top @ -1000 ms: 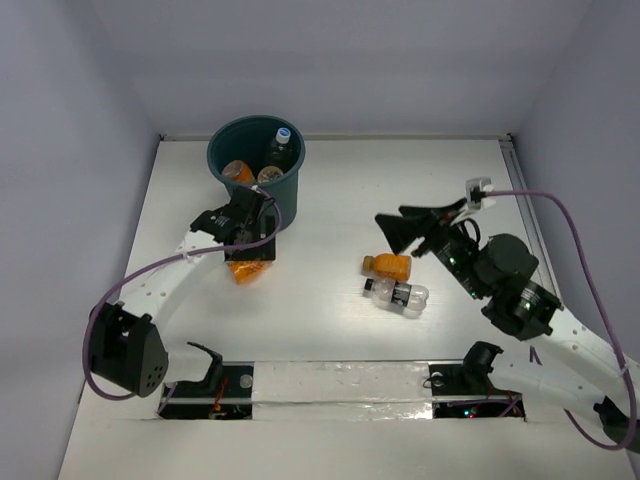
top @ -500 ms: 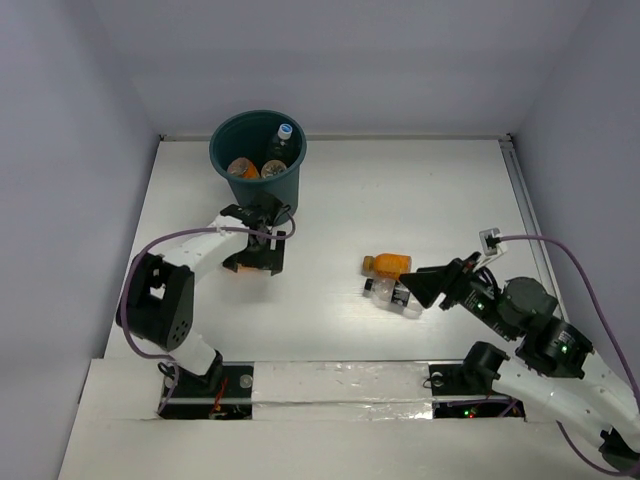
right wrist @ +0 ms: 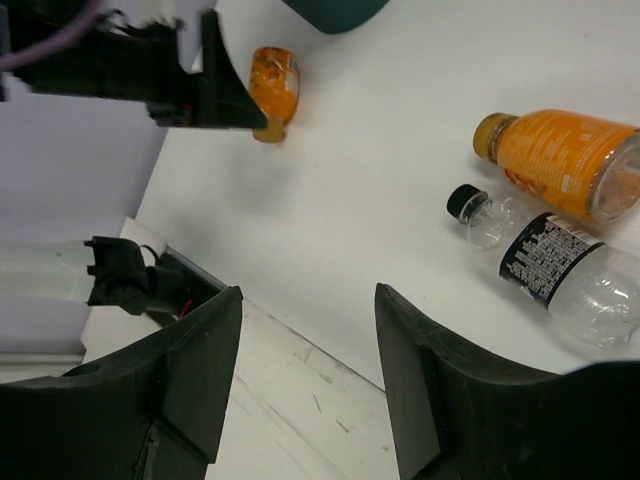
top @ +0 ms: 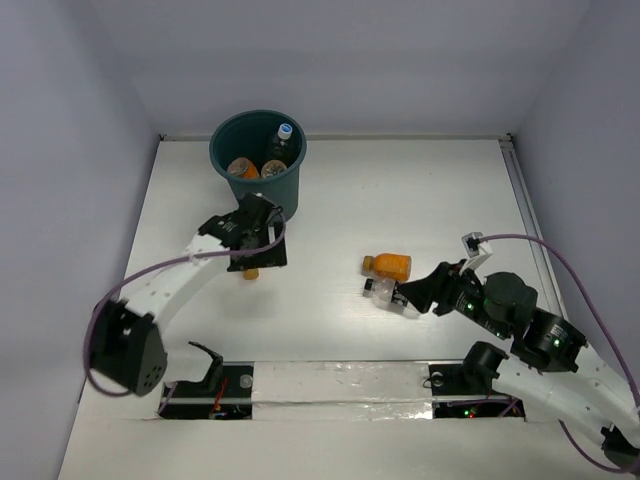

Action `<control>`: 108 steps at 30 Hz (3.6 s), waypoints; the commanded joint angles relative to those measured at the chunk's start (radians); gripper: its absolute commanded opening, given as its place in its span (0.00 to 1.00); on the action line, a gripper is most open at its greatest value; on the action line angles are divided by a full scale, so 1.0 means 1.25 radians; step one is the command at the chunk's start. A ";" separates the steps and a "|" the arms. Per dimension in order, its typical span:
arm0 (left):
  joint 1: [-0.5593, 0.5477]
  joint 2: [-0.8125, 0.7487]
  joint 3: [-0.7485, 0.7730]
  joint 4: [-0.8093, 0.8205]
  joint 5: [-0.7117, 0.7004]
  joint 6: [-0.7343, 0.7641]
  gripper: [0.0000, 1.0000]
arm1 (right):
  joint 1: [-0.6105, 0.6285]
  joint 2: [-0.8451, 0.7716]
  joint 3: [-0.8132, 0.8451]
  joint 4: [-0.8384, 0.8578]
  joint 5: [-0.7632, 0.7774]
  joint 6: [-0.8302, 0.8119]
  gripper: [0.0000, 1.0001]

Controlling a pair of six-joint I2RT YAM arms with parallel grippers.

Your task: Put the plastic bottles in the bin

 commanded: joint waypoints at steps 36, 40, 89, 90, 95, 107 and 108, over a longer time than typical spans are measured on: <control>0.216 -0.113 -0.225 0.420 -0.018 -0.140 0.85 | 0.000 0.051 0.002 0.043 -0.120 -0.069 0.25; 0.216 -0.071 -0.241 0.467 -0.003 -0.135 0.85 | 0.000 0.045 -0.008 0.037 -0.121 -0.048 0.45; 0.236 0.143 0.634 0.315 0.102 -0.040 0.44 | -0.224 0.886 0.522 -0.308 0.046 -0.401 0.78; 0.236 0.146 0.627 0.325 0.102 -0.042 0.44 | -0.224 0.892 0.531 -0.316 0.046 -0.405 0.79; 0.236 0.166 0.577 0.341 0.099 -0.069 0.44 | -0.233 0.948 0.590 -0.364 0.085 -0.430 0.87; 0.236 0.148 0.549 0.322 0.113 -0.063 0.86 | -0.262 1.037 0.619 -0.387 0.039 -0.493 0.94; 0.236 0.140 0.557 0.320 0.119 -0.063 0.86 | -0.262 1.044 0.621 -0.389 0.036 -0.496 0.95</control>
